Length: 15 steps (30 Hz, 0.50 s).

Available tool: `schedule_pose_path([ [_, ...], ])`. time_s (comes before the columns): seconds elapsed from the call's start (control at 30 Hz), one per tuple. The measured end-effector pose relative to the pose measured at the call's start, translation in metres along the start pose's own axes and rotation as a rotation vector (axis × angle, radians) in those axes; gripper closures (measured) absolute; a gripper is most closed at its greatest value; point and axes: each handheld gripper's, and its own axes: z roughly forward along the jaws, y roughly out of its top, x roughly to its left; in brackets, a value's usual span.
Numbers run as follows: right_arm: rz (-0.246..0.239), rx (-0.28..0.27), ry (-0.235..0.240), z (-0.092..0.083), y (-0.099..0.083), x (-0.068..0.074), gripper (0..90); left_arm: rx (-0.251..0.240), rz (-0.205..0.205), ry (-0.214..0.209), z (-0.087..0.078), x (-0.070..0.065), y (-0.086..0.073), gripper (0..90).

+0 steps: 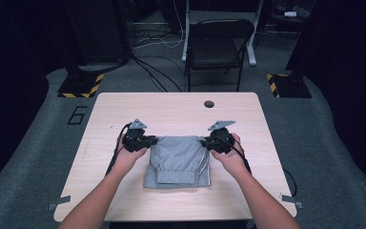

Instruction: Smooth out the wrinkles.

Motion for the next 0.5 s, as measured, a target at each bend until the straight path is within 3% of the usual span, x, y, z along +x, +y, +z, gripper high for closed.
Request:
schedule_pose_path([
  [0.23, 0.004, -0.013, -0.043, 0.009, 0.013, -0.010, 74.5, 0.000, 0.006, 0.054, 0.012, 0.007, 0.012, 78.8],
  [0.5, 0.023, -0.011, -0.073, 0.021, 0.019, -0.013, 74.2, 0.004, -0.041, 0.071, 0.022, 0.019, 0.013, 77.9],
])
